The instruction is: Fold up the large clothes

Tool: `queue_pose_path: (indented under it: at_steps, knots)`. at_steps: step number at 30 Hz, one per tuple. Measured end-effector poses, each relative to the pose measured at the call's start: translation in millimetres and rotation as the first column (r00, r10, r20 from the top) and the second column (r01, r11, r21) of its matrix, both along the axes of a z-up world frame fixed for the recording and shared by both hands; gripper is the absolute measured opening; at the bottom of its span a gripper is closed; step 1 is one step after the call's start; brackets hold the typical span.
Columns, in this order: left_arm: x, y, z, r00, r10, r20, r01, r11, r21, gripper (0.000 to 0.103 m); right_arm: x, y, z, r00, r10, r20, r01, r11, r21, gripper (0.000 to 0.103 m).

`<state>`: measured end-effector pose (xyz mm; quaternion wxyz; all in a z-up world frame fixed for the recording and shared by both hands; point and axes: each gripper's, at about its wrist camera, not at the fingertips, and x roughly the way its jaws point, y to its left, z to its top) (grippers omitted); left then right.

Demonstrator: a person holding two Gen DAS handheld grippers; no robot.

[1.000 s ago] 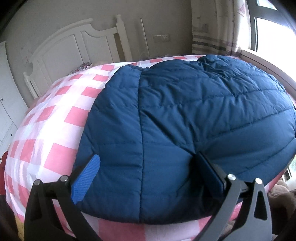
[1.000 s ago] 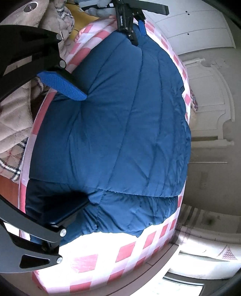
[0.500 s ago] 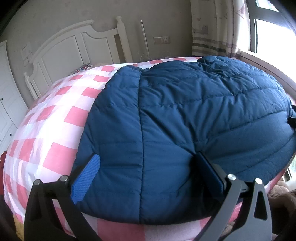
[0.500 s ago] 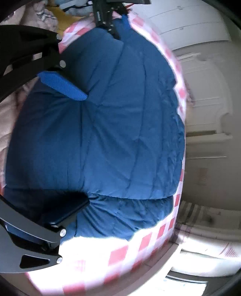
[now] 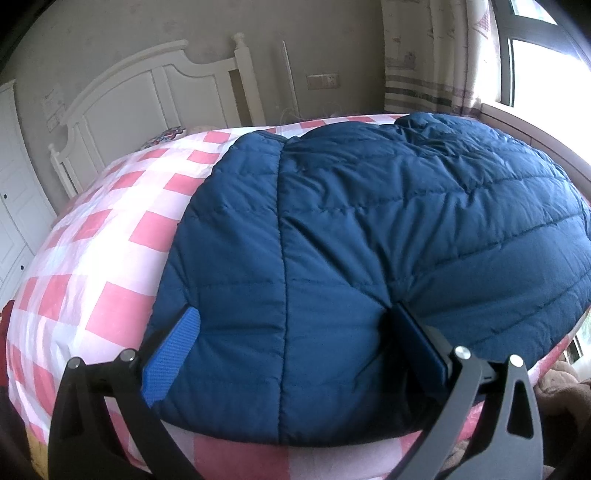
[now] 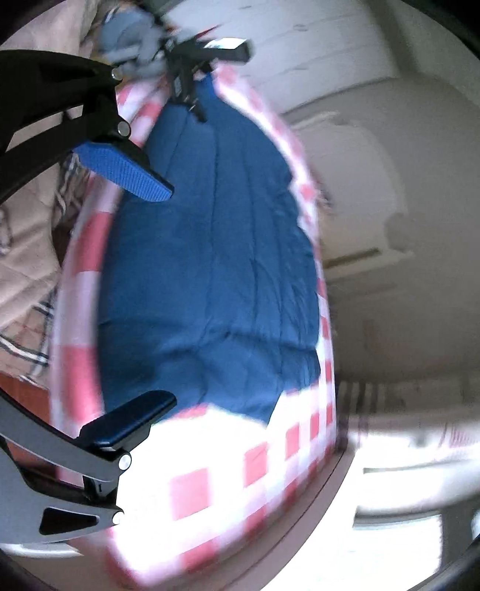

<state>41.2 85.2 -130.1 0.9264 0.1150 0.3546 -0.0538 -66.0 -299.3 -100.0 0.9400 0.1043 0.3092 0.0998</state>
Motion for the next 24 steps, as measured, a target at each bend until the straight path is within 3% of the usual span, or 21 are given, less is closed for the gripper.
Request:
queue_pose_path:
  at_steps: [3, 5, 7, 10, 19, 21, 24]
  knots:
    - [0, 0, 0, 1.000, 0.001, 0.005, -0.001, 1.000, 0.001, 0.101, -29, -21, -17, 0.999, -0.028, -0.015, 0.029, 0.993, 0.116, 0.097]
    - [0, 0, 0, 1.000, 0.000, 0.003, 0.000, 1.000, 0.003, 0.101, -38, -30, -35, 0.999, -0.032, -0.043, 0.039, 0.984, 0.176, 0.089]
    - [0, 0, 0, 1.000, 0.000, 0.002, 0.000, 1.000, 0.005, 0.101, -36, -36, -45, 0.998, -0.041, -0.055, 0.053, 0.973, 0.224, 0.083]
    - [-1, 1, 0, 1.000, 0.002, 0.002, -0.002, 1.000, 0.006, 0.101, -26, -39, -52, 0.998, -0.034, -0.044, 0.045, 0.951, 0.305, 0.083]
    - [-1, 1, 1, 1.000, 0.001, 0.006, -0.001, 1.000, 0.005, 0.101, 19, -36, -54, 0.997, -0.021, -0.074, 0.049, 0.917, 0.395, 0.085]
    - [-1, 1, 1, 1.000, 0.002, 0.008, -0.002, 1.000, 0.004, 0.101, 37, -28, -50, 0.992, -0.031, -0.122, 0.078, 0.914, 0.398, 0.085]
    - [-1, 1, 1, 1.000, 0.001, 0.009, -0.001, 1.000, 0.002, 0.101, 58, -17, -44, 0.979, -0.106, -0.177, 0.169, 0.903, 0.394, 0.094]
